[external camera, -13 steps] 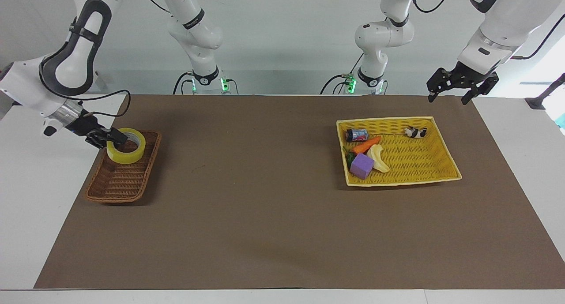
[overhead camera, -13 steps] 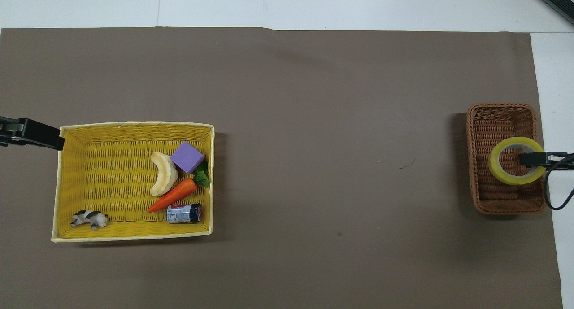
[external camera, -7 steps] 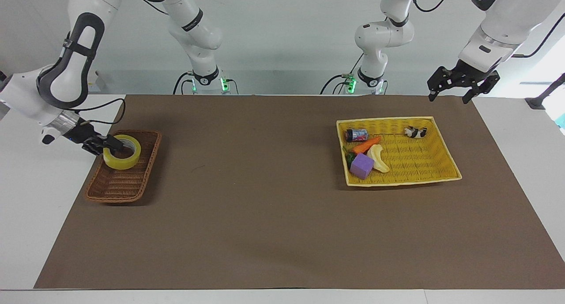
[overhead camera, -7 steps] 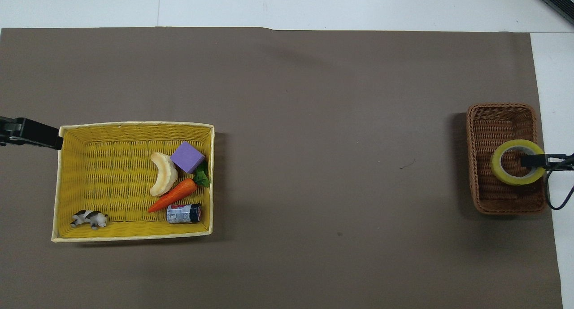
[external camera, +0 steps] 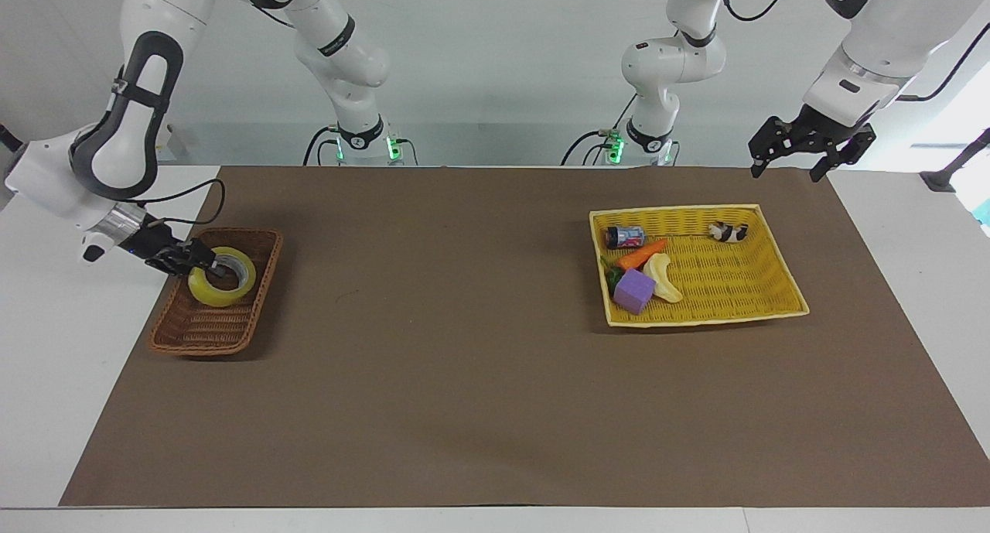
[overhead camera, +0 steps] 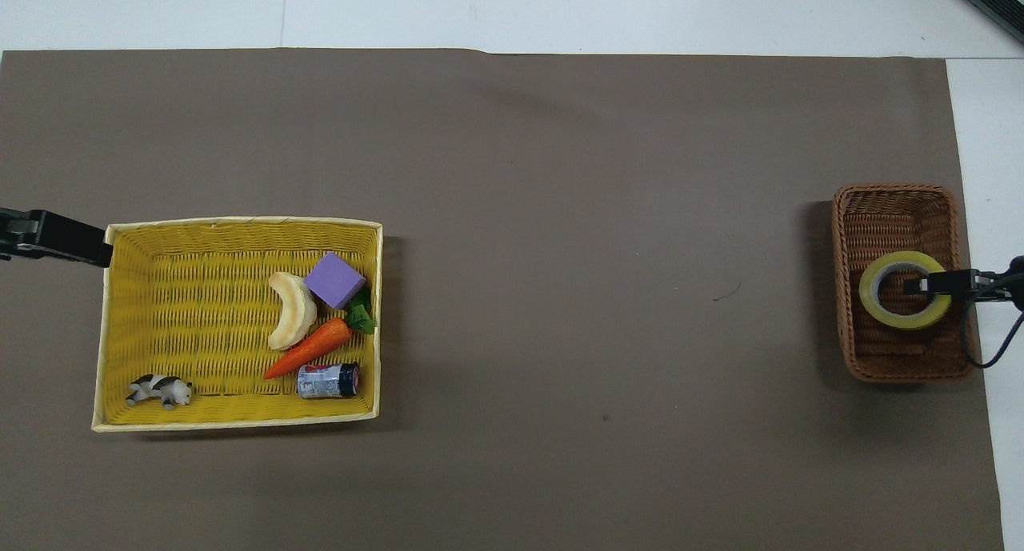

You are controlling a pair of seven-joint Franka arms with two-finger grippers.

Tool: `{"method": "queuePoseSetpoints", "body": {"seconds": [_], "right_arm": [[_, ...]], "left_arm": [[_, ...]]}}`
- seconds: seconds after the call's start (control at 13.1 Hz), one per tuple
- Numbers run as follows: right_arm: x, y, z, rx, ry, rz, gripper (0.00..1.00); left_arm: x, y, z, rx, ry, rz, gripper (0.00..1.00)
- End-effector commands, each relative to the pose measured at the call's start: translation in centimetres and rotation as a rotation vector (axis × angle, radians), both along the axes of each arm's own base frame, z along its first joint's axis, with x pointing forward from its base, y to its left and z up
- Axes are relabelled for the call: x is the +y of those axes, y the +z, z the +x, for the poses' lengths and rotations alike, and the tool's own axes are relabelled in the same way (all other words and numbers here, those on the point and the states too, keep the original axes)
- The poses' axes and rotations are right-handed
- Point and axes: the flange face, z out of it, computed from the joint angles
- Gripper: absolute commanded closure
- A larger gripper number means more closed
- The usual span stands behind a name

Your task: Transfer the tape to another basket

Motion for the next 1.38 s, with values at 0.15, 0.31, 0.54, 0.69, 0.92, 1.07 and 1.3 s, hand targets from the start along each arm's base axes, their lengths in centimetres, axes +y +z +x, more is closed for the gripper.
{"method": "queuePoseSetpoints", "body": {"seconds": [0.15, 0.31, 0.54, 0.69, 0.92, 1.07, 1.3], "right_arm": [[0.3, 5.9, 1.9, -0.093, 0.032, -0.045, 0.0], [1.2, 9.2, 3.3, -0.133, 0.088, -0.152, 0.0], [3.4, 14.0, 5.7, -0.182, 0.203, -0.334, 0.0], [5.7, 15.9, 6.1, -0.184, 0.17, -0.351, 0.0], [12.1, 19.8, 6.4, -0.126, 0.056, -0.452, 0.0], [16.1, 21.3, 6.0, -0.075, -0.003, -0.455, 0.0], [20.6, 22.9, 5.4, -0.047, -0.021, -0.47, 0.0]], "left_arm": [[0.4, 0.6, -0.2, -0.005, -0.013, 0.019, 0.0], [0.4, 0.6, -0.2, -0.005, -0.013, 0.019, 0.0], [0.3, 0.6, -0.3, -0.005, -0.014, 0.019, 0.0], [0.4, 0.6, -0.2, -0.005, -0.013, 0.019, 0.0], [0.4, 0.6, -0.2, -0.005, -0.013, 0.019, 0.0], [0.4, 0.6, -0.2, -0.005, -0.013, 0.019, 0.0], [0.4, 0.6, -0.2, -0.005, -0.013, 0.019, 0.0]]}}
